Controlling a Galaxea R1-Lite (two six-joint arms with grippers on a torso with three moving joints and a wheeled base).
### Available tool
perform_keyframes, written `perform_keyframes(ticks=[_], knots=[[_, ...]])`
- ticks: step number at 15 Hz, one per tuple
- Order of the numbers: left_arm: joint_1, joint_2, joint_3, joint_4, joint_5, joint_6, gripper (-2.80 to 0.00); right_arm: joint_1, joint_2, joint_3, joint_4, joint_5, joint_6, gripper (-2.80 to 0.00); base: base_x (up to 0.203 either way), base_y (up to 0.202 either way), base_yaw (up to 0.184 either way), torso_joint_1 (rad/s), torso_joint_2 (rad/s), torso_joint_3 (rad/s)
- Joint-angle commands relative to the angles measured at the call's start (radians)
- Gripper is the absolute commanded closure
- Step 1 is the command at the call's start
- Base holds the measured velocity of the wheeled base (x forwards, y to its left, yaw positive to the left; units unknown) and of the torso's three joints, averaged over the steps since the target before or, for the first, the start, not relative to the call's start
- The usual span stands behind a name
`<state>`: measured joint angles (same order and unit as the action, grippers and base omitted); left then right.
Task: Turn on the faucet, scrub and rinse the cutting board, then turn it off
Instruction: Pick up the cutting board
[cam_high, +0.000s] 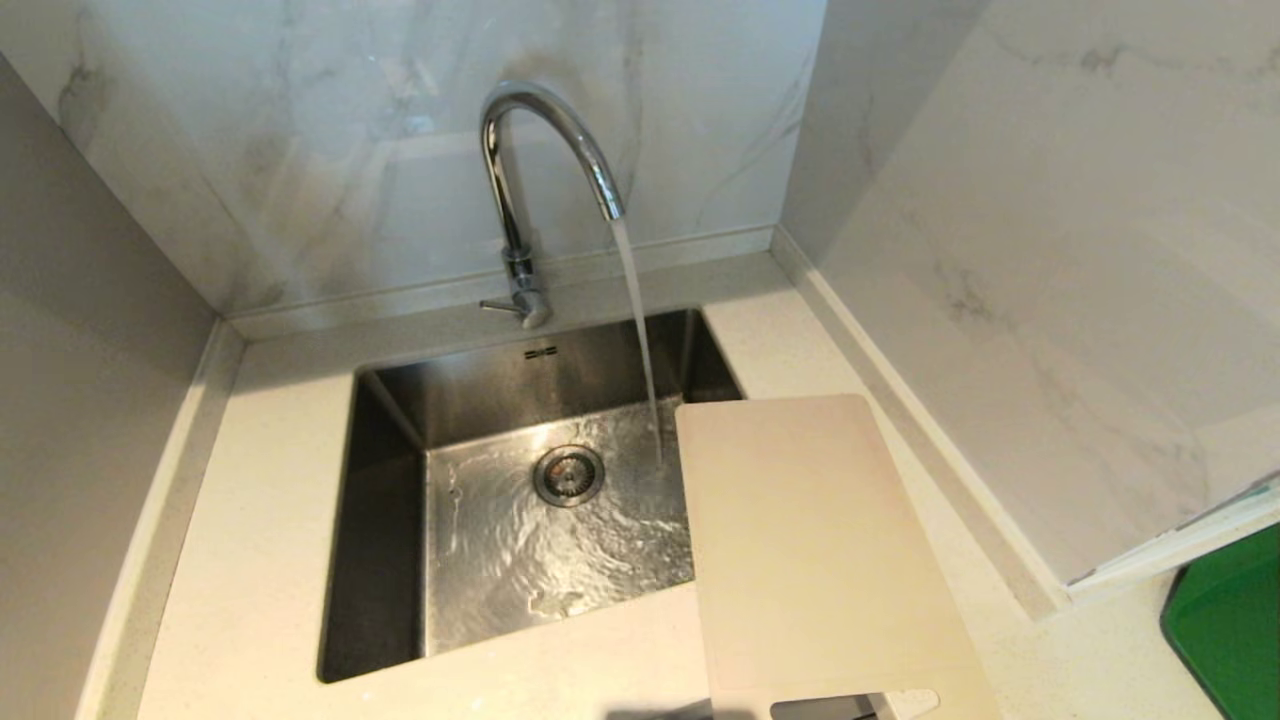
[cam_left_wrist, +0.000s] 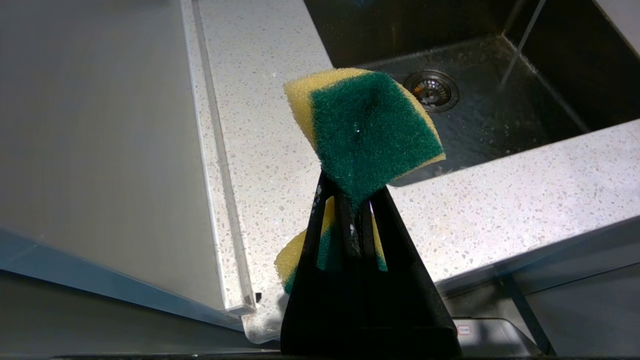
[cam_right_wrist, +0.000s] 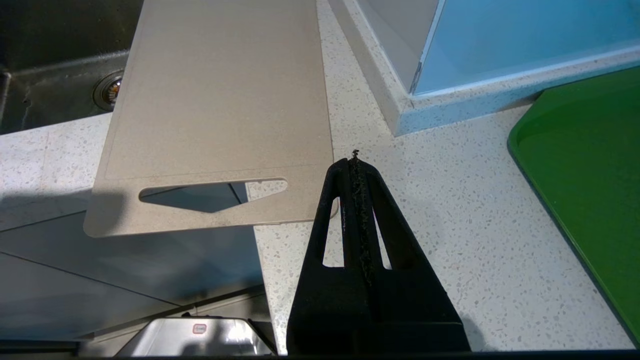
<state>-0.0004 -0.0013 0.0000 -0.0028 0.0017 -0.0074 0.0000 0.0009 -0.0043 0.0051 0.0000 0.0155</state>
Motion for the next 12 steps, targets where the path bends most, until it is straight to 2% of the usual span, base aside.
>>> perform_keyframes(ticks=[1, 12], knots=[[0.001, 0.000, 0.000, 0.000, 0.000, 0.000, 0.00, 0.000, -0.001, 0.001, -0.001, 0.000, 0.000, 0.00, 0.000, 0.000, 0.000, 0.000, 0.00, 0.000], [0.000, 0.000, 0.000, 0.000, 0.000, 0.000, 0.00, 0.000, 0.009, -0.003, 0.003, 0.007, -0.039, 0.00, 0.000, 0.000, 0.000, 0.000, 0.00, 0.000]])
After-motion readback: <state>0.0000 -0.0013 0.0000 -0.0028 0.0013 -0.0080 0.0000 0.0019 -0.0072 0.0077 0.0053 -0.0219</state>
